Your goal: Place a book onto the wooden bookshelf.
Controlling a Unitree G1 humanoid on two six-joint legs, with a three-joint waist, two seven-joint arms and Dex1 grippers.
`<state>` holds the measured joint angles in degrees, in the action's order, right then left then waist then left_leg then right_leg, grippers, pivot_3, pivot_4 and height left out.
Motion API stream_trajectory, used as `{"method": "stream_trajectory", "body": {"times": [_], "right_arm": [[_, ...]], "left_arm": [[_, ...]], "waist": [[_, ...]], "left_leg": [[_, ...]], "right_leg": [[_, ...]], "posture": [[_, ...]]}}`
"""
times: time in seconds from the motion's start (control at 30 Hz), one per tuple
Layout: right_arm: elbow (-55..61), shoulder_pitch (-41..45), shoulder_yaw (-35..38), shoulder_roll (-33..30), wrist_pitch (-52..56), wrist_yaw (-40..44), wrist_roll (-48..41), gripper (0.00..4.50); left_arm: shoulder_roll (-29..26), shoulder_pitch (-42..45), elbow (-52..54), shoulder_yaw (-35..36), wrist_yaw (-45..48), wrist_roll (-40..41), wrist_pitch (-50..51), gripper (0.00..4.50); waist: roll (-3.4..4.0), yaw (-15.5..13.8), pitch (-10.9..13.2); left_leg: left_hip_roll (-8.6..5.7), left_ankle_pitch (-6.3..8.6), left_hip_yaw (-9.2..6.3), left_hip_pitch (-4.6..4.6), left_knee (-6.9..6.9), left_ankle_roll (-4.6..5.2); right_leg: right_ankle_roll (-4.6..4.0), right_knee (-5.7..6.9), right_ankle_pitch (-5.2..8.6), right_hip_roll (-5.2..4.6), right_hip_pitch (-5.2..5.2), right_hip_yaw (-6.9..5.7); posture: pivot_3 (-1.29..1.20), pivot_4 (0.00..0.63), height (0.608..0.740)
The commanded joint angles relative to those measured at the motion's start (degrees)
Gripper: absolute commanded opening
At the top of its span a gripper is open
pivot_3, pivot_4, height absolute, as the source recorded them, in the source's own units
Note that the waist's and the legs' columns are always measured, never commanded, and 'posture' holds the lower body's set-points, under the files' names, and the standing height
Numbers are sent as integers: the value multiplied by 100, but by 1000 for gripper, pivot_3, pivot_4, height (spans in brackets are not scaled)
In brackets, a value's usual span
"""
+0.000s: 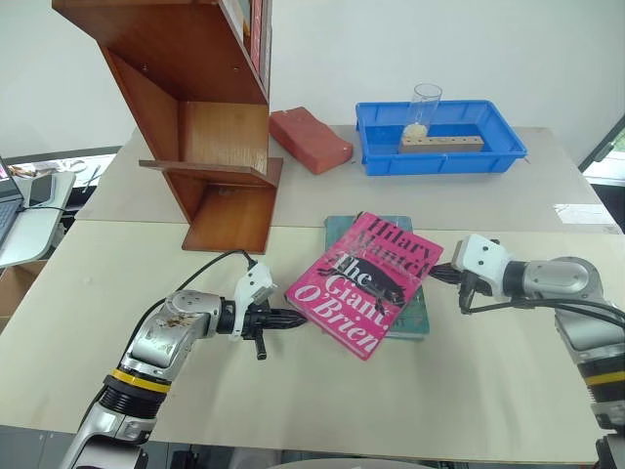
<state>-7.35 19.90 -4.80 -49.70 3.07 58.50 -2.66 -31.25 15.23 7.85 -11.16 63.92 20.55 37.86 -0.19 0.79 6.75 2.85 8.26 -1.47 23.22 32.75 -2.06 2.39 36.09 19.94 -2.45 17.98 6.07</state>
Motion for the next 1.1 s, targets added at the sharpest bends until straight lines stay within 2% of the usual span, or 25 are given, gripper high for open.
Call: {"method": "stream_trajectory", "body": {"times": [0.03, 0.17, 0.27, 0.4, 0.6, 0.77, 0.9, 1.1], "right_arm": [[-170, 195, 18, -22, -280, 69, 74, 18], [-241, 192, 66, -89, -361, 101, 68, 18], [-238, 168, 105, -91, -372, 82, 80, 18], [-165, 138, 113, -60, -328, 66, 80, 18], [-134, 267, 28, 27, -280, 53, 110, 18], [-78, 373, 24, 46, -207, 63, 107, 18], [-74, 414, 63, 33, -193, 51, 92, 18], [54, 335, 263, -211, -141, 311, -92, 18]], "left_arm": [[-367, -149, 456, 260, 155, 284, 62, 0], [-983, -382, 652, 744, 222, 419, -77, 0], [-1052, -379, 555, 1082, -134, 311, -293, 0], [-569, 114, -137, 1104, -1084, -256, -908, 0], [348, 482, -516, 536, -1388, -345, -884, 0], [309, 378, -440, 290, -1154, -234, -635, 0], [226, 297, -171, 522, -1028, 223, -146, 0], [36, 326, 93, 1078, -1052, 1192, 1207, 0]], "waist": [[-1, 7, 1], [1, 20, 1], [5, 5, 2], [8, -67, 1], [17, -73, -7], [11, 7, -3], [12, 16, -3], [11, -9, -1]], "left_leg": [[0, 0, 0, -2, -1, 0], [4, 0, -1, -6, -6, 0], [4, 1, 2, -7, -6, 0], [-1, 1, 0, -10, 0, -1], [-3, 0, 3, 3, 5, 0], [-1, 0, -2, -3, -1, 0], [-1, 0, -1, -3, -2, 1], [-2, 0, -3, 0, 3, 0]], "right_leg": [[0, 0, 0, 0, -1, 0], [-2, 1, 0, 2, 1, 0], [-2, 0, 0, 0, 0, 1], [-1, -7, 0, -4, 10, -2], [1, -4, -3, -3, -6, 4], [1, 4, -2, 4, -2, 5], [1, 3, -2, 3, -2, 5], [3, 0, -1, 1, -6, 1]], "posture": [[0, 150, 740], [0, 150, 740], [0, 150, 740], [0, 150, 740], [0, 150, 740], [0, 150, 740], [0, 150, 740], [0, 150, 740]]}}
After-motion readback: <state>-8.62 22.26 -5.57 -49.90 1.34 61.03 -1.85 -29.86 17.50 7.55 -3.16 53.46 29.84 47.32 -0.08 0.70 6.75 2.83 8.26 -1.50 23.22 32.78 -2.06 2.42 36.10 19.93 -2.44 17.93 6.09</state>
